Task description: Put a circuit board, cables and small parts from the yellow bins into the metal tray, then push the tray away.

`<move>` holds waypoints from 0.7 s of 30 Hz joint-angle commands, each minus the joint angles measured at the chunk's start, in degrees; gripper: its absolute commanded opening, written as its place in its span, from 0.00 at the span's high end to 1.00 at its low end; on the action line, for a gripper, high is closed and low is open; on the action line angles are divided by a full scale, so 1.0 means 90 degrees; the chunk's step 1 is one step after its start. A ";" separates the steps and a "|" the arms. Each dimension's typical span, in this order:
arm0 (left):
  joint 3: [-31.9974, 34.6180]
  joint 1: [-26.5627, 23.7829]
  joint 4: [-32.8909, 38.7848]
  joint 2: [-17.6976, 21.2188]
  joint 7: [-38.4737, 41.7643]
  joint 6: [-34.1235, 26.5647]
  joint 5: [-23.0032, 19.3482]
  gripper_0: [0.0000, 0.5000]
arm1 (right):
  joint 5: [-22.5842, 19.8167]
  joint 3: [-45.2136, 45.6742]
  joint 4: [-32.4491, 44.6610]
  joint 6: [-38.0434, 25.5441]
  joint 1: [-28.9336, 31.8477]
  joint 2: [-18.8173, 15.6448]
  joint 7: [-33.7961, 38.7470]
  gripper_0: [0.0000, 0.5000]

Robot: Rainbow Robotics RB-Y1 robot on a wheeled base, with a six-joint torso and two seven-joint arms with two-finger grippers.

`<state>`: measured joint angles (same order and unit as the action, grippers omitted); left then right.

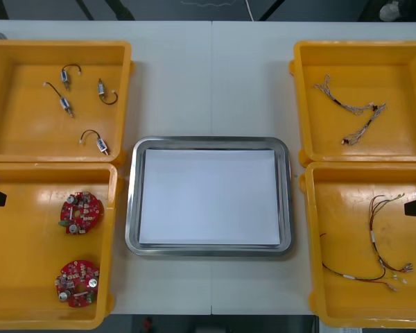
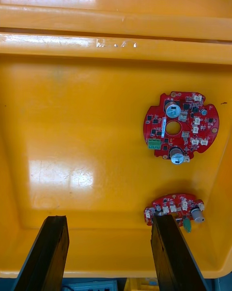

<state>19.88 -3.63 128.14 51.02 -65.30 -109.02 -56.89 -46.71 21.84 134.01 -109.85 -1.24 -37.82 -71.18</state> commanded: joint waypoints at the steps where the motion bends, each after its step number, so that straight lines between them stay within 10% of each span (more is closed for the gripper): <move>1: 0.0164 0.0130 0.0176 0.0220 -0.0440 0.0053 -0.0036 0.00 | -0.0035 0.0102 0.0052 -0.0016 0.0128 -0.0203 0.0008 0.00; 21: 0.0164 0.0130 0.0176 0.0220 -0.0440 0.0053 -0.0036 0.00 | -0.0035 0.0102 0.0052 -0.0016 0.0128 -0.0203 0.0008 0.00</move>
<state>19.88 -3.63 128.14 51.02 -65.30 -109.02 -56.89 -46.71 21.84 134.01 -109.85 -1.24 -37.82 -71.18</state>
